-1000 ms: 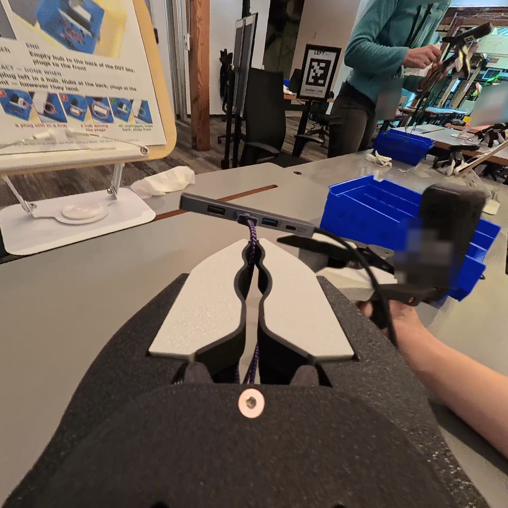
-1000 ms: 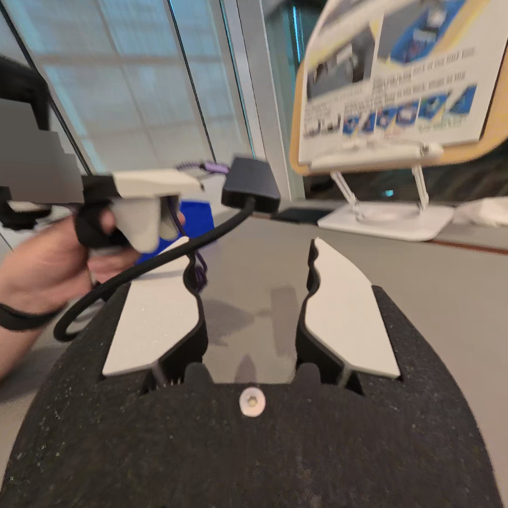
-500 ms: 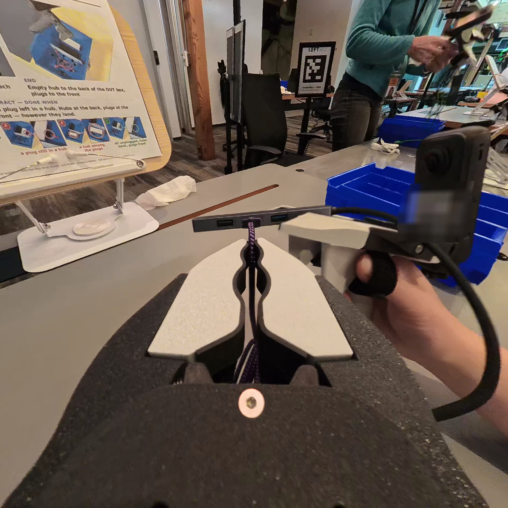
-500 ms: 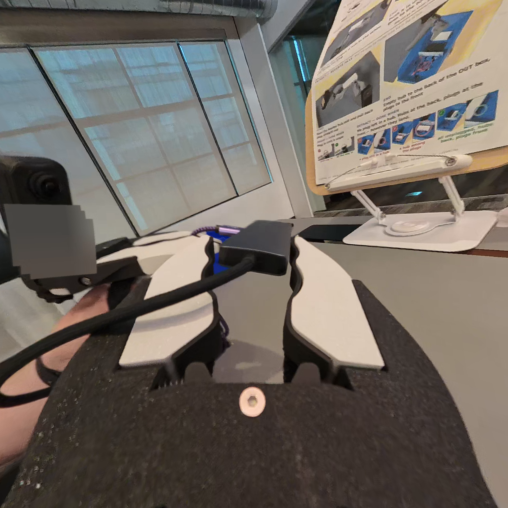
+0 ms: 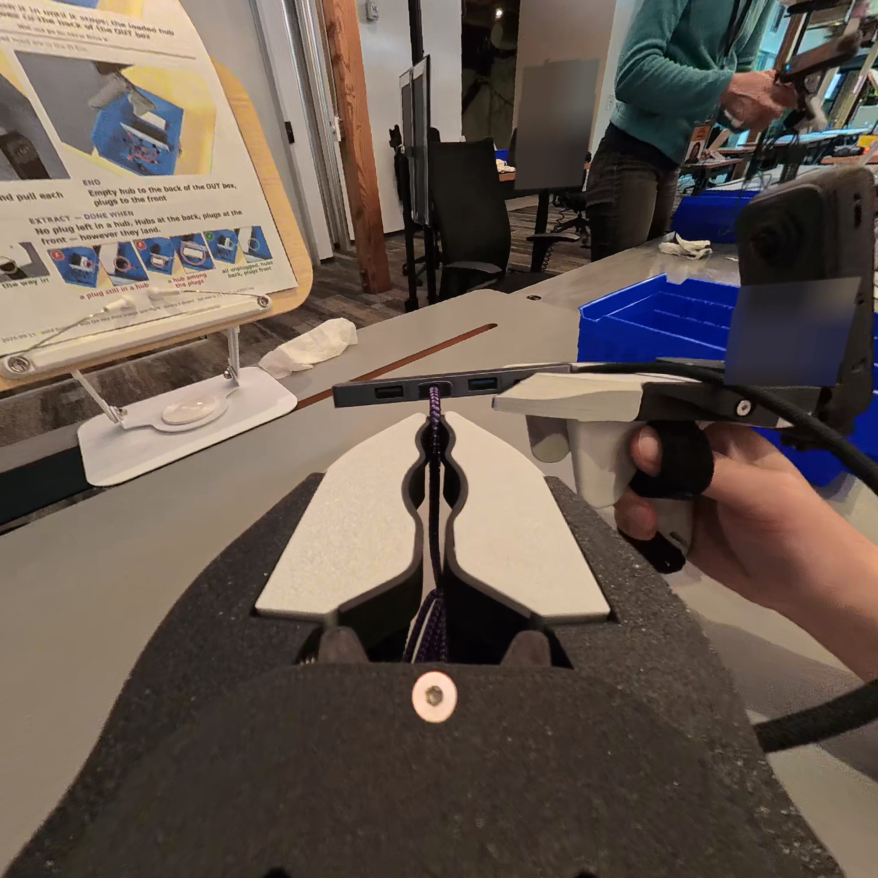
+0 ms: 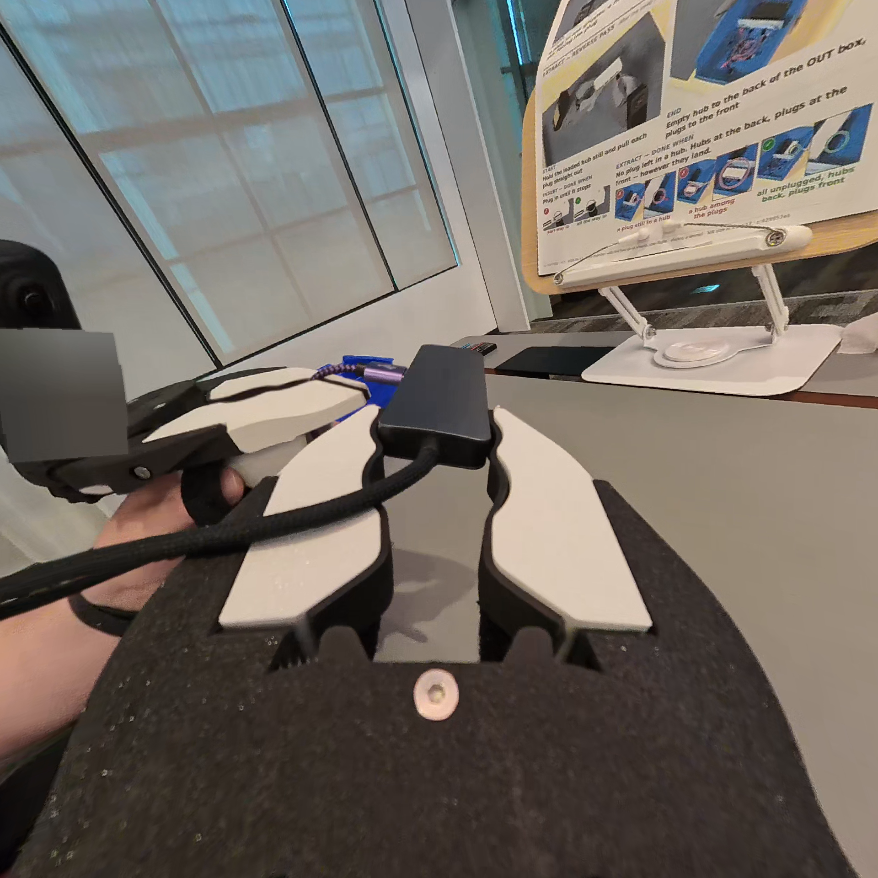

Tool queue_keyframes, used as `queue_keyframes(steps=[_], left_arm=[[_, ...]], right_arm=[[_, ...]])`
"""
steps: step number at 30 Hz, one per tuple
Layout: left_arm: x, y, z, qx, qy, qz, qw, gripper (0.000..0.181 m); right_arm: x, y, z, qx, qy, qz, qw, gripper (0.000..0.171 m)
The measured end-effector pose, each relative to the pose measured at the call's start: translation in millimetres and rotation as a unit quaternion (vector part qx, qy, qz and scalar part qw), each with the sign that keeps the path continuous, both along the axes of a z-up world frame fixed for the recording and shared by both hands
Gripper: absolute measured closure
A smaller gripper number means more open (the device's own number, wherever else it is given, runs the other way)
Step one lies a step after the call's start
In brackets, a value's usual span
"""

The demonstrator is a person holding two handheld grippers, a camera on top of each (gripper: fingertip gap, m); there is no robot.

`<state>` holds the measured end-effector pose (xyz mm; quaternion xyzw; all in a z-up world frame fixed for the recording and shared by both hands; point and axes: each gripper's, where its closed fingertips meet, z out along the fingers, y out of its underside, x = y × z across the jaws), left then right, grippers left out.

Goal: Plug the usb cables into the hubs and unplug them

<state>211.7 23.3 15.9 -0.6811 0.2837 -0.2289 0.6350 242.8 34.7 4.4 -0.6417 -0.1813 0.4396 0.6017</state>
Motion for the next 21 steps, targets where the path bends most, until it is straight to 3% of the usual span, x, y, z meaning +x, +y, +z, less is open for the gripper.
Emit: queue_keyframes(steps=[10, 21], left_arm=[[6.3, -6.4, -1.4, 0.084, 0.072, 0.022, 0.994, 0.181], [9.0, -8.6, -5.8, 0.066, 0.054, 0.014, 0.996, 0.178]], right_arm=[[6.3, -1.5, 8.7, -0.028, 0.09, 0.017, 0.995, 0.129], [11.9, -4.1, 10.4, 0.016, 0.034, -0.03, 0.999, 0.13]])
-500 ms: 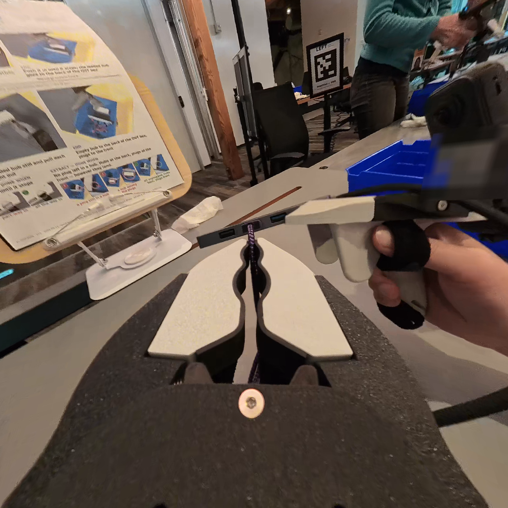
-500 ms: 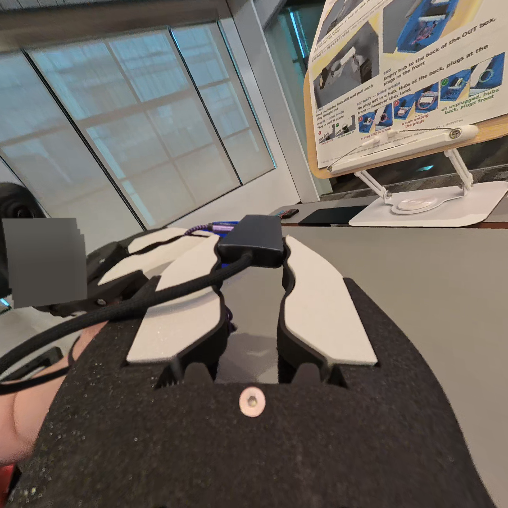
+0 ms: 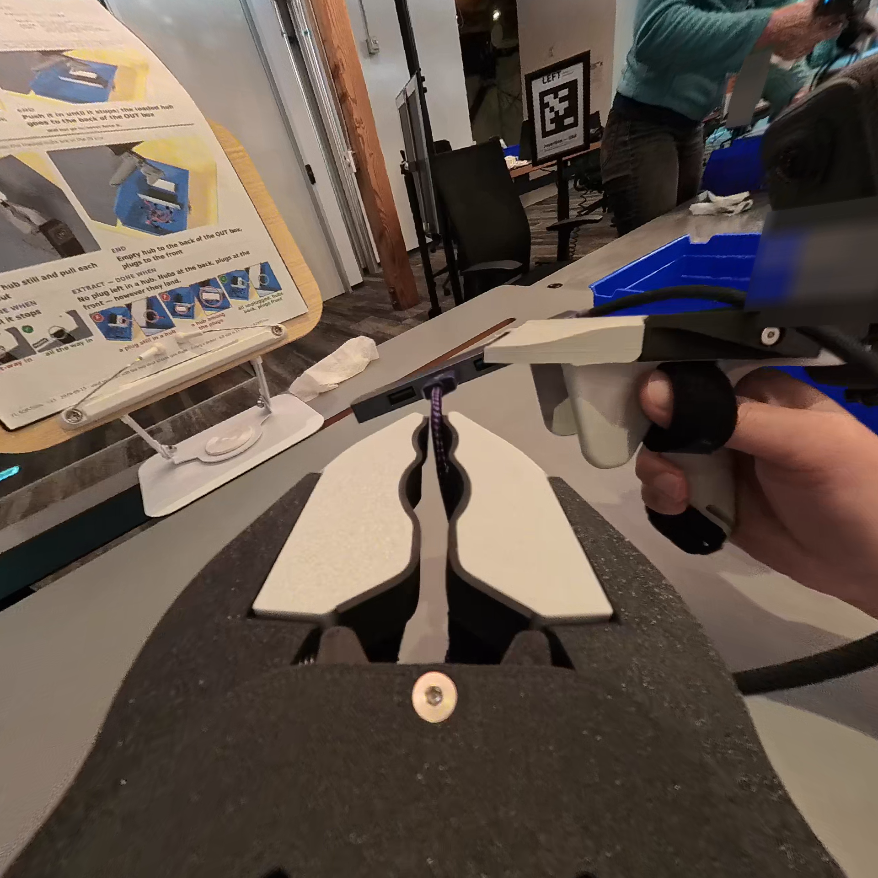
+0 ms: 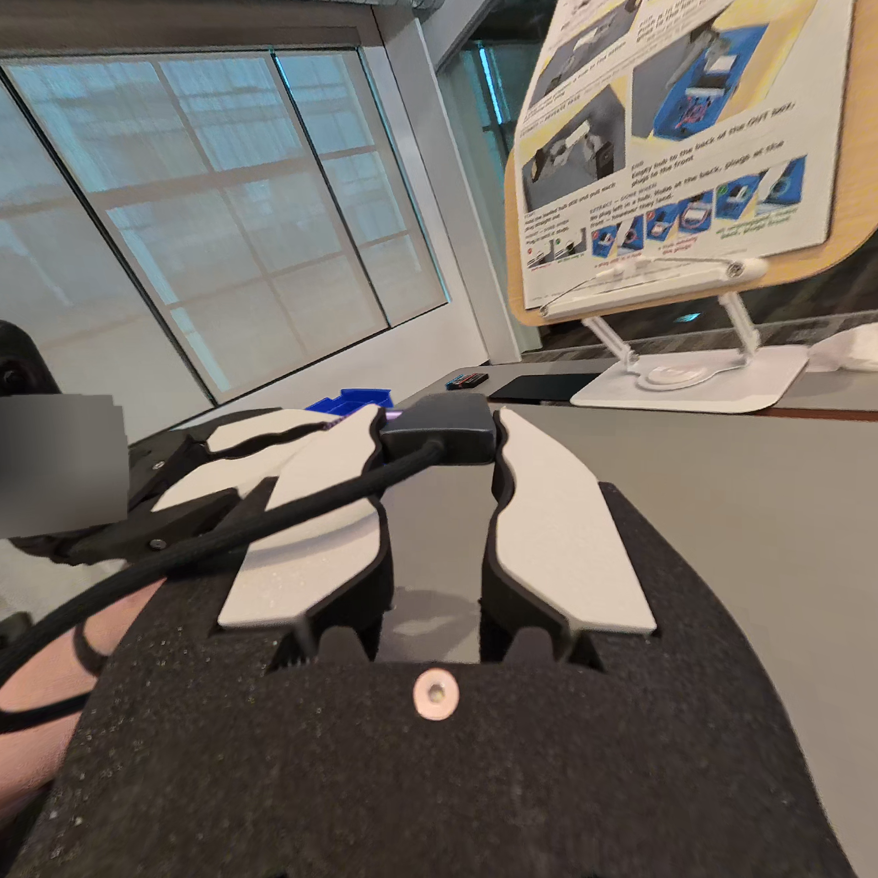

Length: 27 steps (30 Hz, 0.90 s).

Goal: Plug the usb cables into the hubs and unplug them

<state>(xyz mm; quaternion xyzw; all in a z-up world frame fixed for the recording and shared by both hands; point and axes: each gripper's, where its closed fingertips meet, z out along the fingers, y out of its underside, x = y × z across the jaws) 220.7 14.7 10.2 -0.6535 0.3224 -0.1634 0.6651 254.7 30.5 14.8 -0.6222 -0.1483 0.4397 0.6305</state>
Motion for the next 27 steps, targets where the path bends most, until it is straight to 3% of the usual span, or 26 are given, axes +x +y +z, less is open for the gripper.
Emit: queue_keyframes(steps=[3, 8, 15, 19, 23, 27], left_arm=[[1.1, -3.8, 1.5, -0.015, -0.024, -0.017, 0.999, 0.162], [4.1, -4.3, -5.8, -0.089, -0.066, -0.044, 0.993, 0.167], [-0.9, -29.0, -58.2, -0.212, -0.069, -0.037, 0.974, 0.175], [8.0, -48.2, -58.0, -0.195, -0.074, -0.041, 0.977, 0.18], [19.9, -45.8, -47.2, -0.181, -0.11, -0.04, 0.976, 0.181], [35.8, -40.7, -52.1, -0.226, -0.152, -0.048, 0.961, 0.181]], right_arm=[[4.3, -1.1, 2.7, 0.035, -0.006, -0.015, 0.999, 0.131], [6.7, 7.4, -13.7, 0.029, -0.026, -0.025, 0.999, 0.132], [13.9, 17.2, -33.9, -0.008, -0.075, -0.026, 0.997, 0.132], [8.7, 17.9, -27.7, 0.0, -0.081, -0.013, 0.997, 0.132], [8.3, 16.8, -18.7, 0.019, -0.07, -0.022, 0.997, 0.132], [9.8, 14.9, -15.1, 0.034, -0.066, -0.036, 0.997, 0.133]])
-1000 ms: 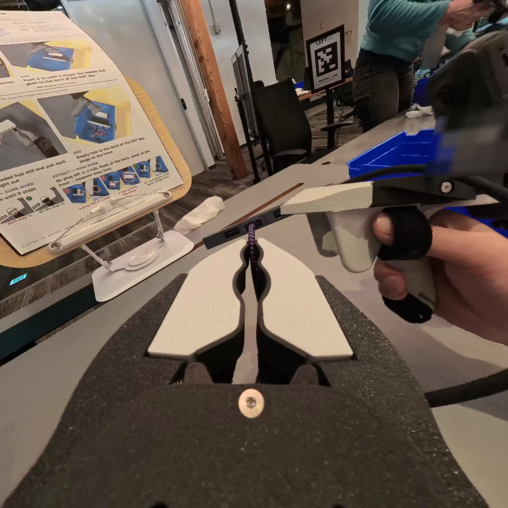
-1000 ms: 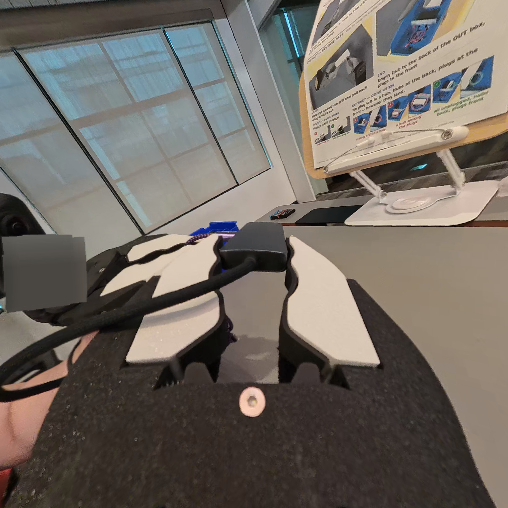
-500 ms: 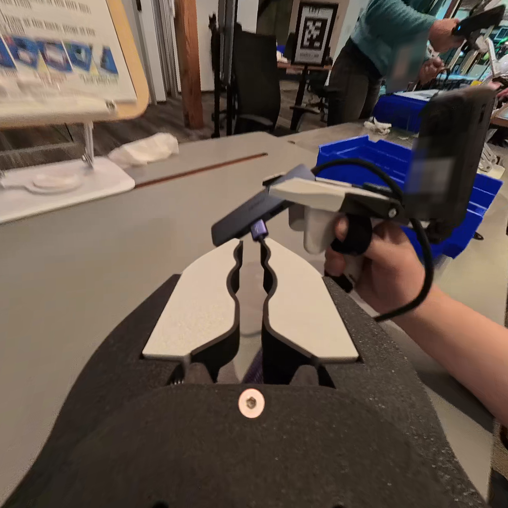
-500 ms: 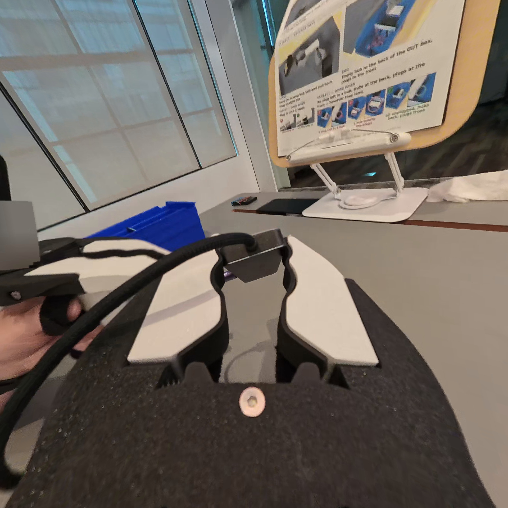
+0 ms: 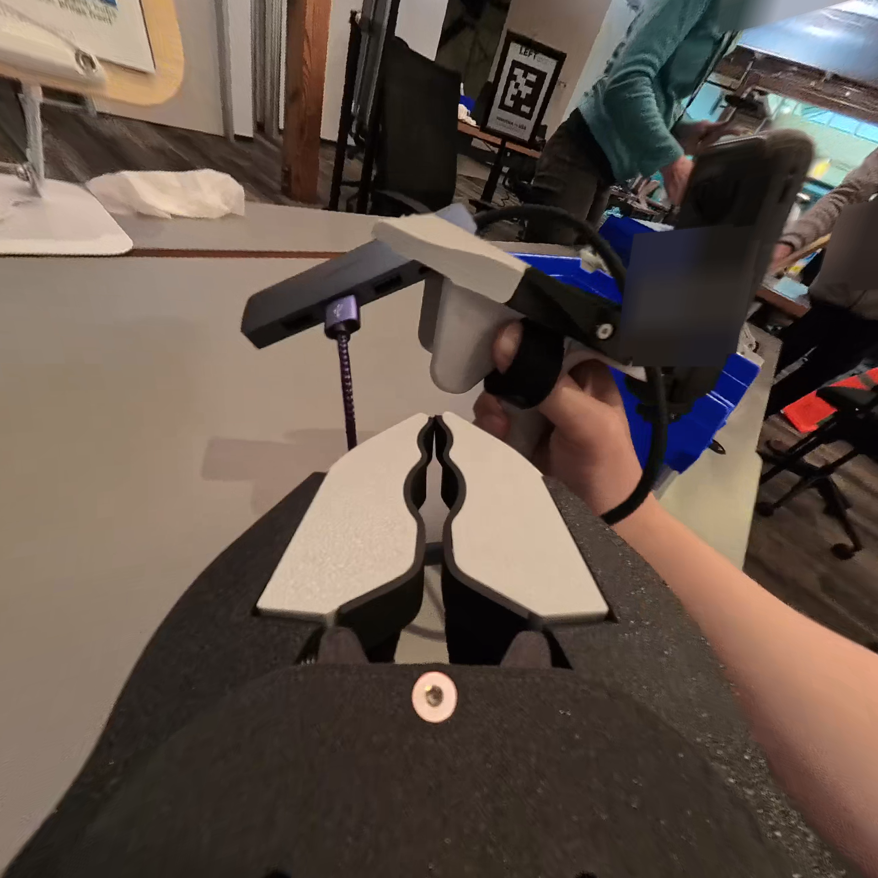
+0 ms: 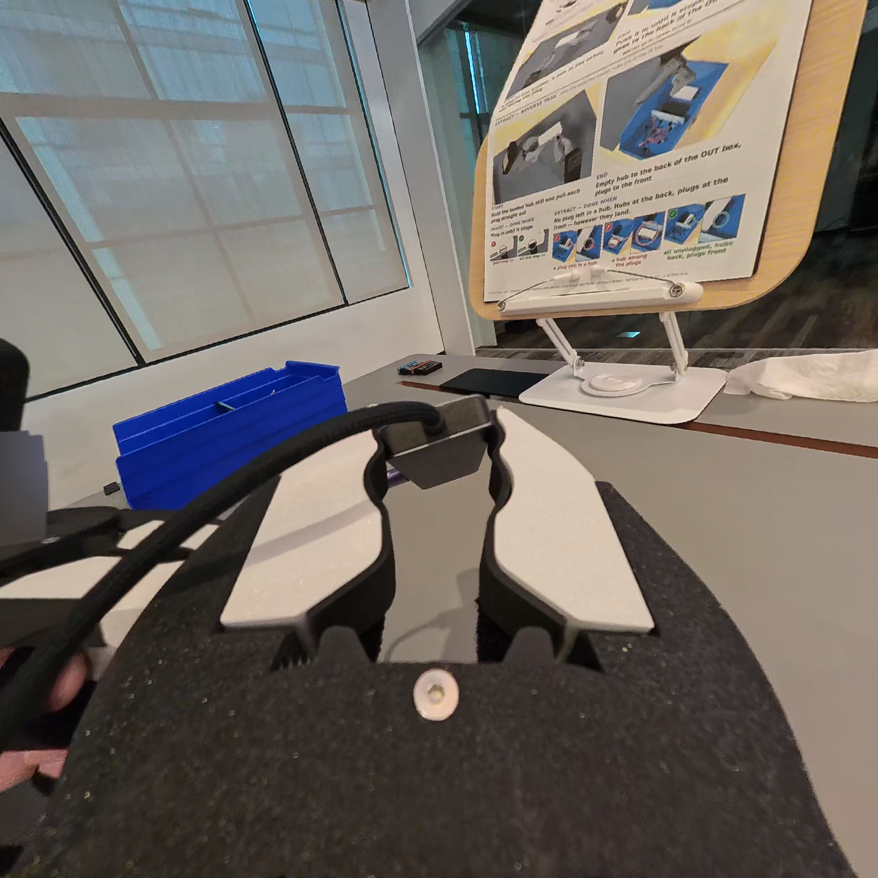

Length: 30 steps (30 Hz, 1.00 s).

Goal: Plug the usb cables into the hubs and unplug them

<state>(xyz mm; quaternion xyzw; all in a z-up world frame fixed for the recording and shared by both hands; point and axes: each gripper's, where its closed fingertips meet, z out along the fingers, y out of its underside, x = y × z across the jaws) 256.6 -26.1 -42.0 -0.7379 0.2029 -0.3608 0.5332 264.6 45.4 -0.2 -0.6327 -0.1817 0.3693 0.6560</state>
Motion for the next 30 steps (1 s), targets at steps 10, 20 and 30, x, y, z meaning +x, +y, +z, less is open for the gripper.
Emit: queue_keyframes(steps=[10, 20, 30], left_arm=[[-36.5, 18.1, 33.0, 0.143, 0.05, 0.145, 0.978, 0.18], [-12.2, 45.1, 7.1, 0.037, 0.019, 0.098, 0.994, 0.148], [-6.4, 47.2, 19.0, 0.053, -0.047, 0.101, 0.992, 0.157]], right_arm=[[2.8, -2.0, 3.1, 0.019, 0.009, -0.01, 1.0, 0.133], [2.4, -7.3, 5.2, 0.034, 0.02, -0.011, 0.999, 0.133], [5.0, -13.8, 8.4, 0.049, 0.058, -0.006, 0.997, 0.132]])
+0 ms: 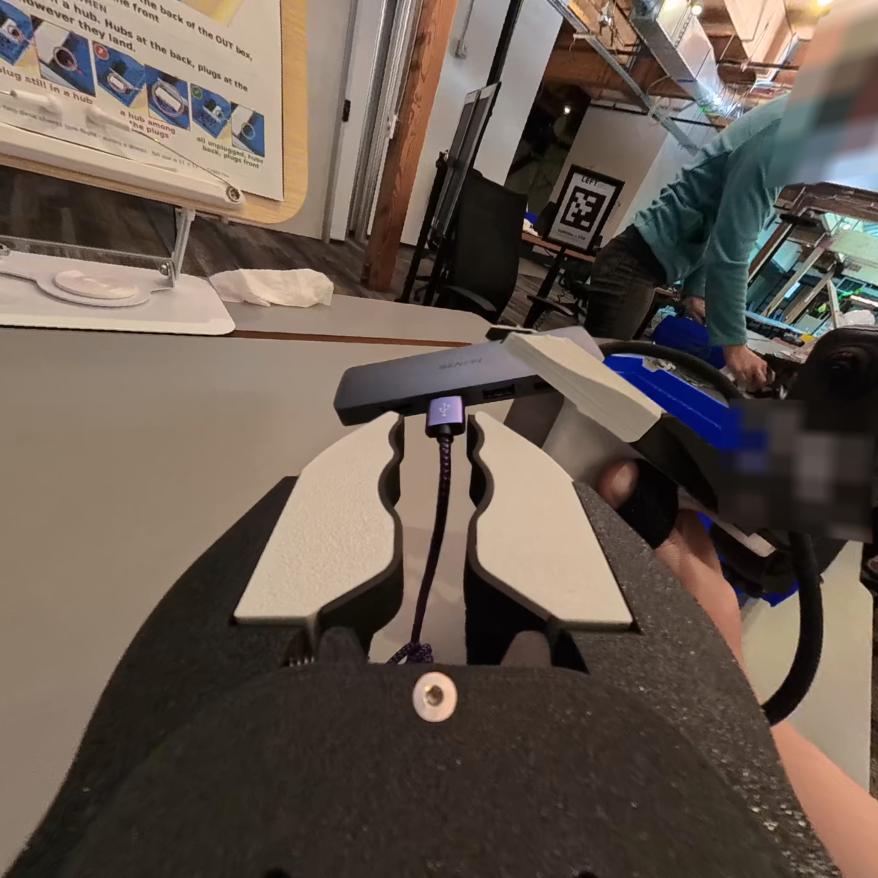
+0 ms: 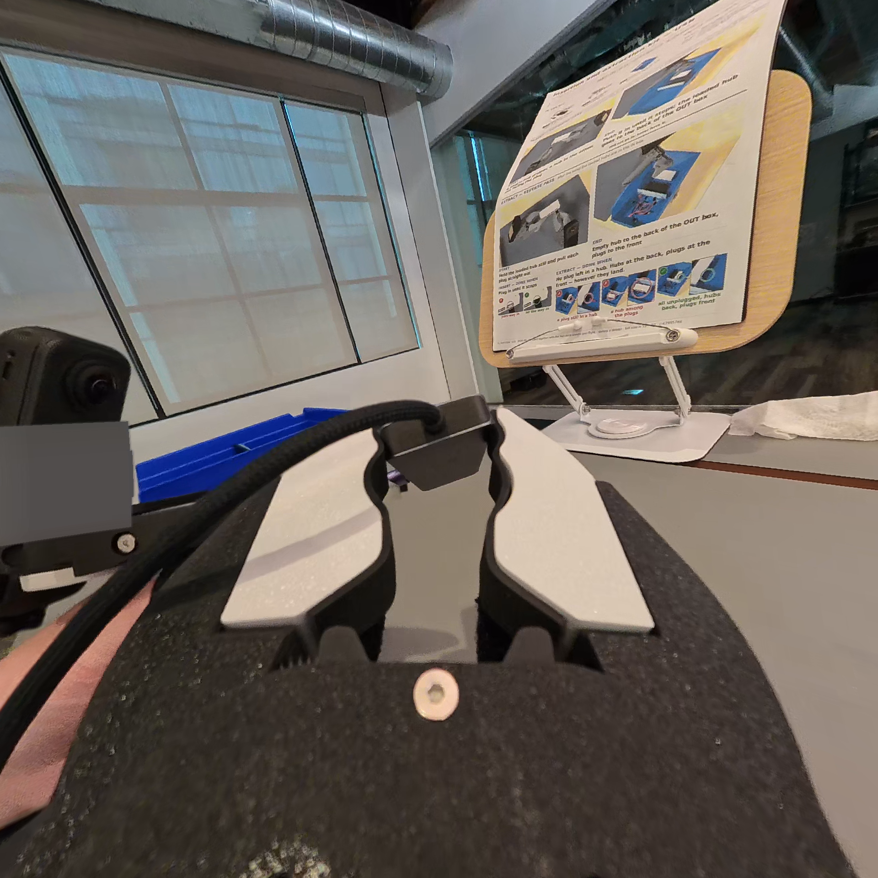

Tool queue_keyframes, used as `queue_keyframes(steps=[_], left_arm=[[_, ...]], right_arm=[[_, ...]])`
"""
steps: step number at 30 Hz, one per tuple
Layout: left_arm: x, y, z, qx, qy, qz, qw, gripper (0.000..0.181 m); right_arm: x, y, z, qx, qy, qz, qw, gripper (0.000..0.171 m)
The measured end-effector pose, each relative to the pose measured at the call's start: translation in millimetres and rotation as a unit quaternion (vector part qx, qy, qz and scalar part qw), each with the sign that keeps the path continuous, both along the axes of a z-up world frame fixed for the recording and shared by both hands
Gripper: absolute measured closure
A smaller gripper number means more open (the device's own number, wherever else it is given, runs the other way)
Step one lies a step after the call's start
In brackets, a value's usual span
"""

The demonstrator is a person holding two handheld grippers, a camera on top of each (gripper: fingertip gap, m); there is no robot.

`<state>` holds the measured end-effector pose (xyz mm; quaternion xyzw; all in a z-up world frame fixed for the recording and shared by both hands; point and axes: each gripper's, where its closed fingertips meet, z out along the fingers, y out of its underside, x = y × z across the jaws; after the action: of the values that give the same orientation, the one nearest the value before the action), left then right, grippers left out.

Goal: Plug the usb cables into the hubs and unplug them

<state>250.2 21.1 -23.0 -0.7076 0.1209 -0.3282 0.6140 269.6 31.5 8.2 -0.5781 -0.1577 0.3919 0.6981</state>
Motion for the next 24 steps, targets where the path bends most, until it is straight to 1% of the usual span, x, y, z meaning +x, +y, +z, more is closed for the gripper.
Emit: queue_keyframes(steps=[6, 11, 24], left_arm=[[-1.1, -0.1, 6.4, 0.027, -0.004, 0.02, 0.999, 0.16], [3.1, -0.1, 4.0, 0.018, -0.011, 0.016, 1.0, 0.16], [4.4, -0.1, 6.8, 0.035, -0.019, 0.03, 0.999, 0.166]], right_arm=[[0.7, 0.9, -1.9, -0.01, 0.03, 0.005, 0.999, 0.132], [1.2, 0.2, 0.3, -0.008, 0.04, 0.001, 0.999, 0.132], [2.4, -1.0, -0.5, -0.014, 0.057, 0.013, 0.998, 0.132]])
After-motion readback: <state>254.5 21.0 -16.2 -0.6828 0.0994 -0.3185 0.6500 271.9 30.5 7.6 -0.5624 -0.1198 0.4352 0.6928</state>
